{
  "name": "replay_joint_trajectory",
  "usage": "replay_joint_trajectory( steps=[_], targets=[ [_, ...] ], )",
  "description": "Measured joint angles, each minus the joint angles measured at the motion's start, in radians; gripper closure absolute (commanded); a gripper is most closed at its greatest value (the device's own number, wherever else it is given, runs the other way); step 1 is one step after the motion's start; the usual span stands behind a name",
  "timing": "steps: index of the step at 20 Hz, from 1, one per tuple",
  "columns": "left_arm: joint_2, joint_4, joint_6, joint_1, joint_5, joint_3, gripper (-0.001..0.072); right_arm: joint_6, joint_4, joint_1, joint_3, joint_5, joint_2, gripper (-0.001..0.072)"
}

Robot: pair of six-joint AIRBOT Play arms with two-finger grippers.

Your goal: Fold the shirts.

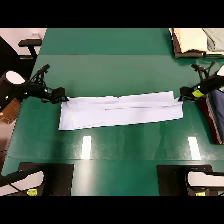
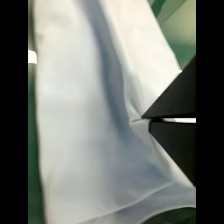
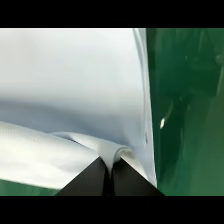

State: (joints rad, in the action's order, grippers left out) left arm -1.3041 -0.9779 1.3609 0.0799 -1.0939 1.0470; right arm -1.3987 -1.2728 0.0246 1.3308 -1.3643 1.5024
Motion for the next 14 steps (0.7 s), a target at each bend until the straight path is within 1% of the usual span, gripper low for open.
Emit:
replay_joint_trajectory(
  steps=[1,2,3,4,6,8,9,11,12,13,14],
  targets=[
    [-0.018,0.006,-0.007,0.0,0.014,0.008,0.0473,0.0,0.011,-0.002,0.029,0.001,0.026,0.0431],
    [-0.032,0.013,-0.013,0.0,0.032,0.016,0.0198,0.001,0.021,-0.002,0.058,0.002,0.049,0.0386],
    [-0.042,0.019,-0.017,0.0,0.043,0.023,0.0156,0.001,0.029,0.003,0.083,0.003,0.067,0.0382],
    [-0.049,0.022,-0.019,0.001,0.047,0.028,0.0171,0.003,0.034,0.01,0.106,0.003,0.082,0.035],
    [-0.056,0.03,-0.023,0.0,0.048,0.046,0.0172,0.031,0.056,0.035,0.13,-0.006,0.095,0.0241],
    [-0.06,0.034,-0.024,0.001,0.028,0.067,0.0172,0.069,0.094,0.084,0.121,-0.029,0.095,0.0165],
    [-0.061,0.041,-0.024,0.0,0.015,0.076,0.0172,0.085,0.119,0.115,0.104,-0.041,0.093,0.0153],
    [-0.061,0.07,-0.024,0.0,-0.003,0.086,0.0173,0.114,0.169,0.182,0.053,-0.055,0.092,0.0154],
    [-0.061,0.087,-0.024,0.0,-0.005,0.089,0.0245,0.133,0.193,0.211,0.023,-0.057,0.091,0.0156],
    [-0.061,0.109,-0.024,-0.001,-0.01,0.092,0.0529,0.154,0.218,0.238,-0.009,-0.056,0.09,0.0158],
    [-0.061,0.128,-0.025,-0.005,-0.01,0.093,0.0667,0.175,0.238,0.262,-0.043,-0.053,0.09,0.0158]
  ],
)
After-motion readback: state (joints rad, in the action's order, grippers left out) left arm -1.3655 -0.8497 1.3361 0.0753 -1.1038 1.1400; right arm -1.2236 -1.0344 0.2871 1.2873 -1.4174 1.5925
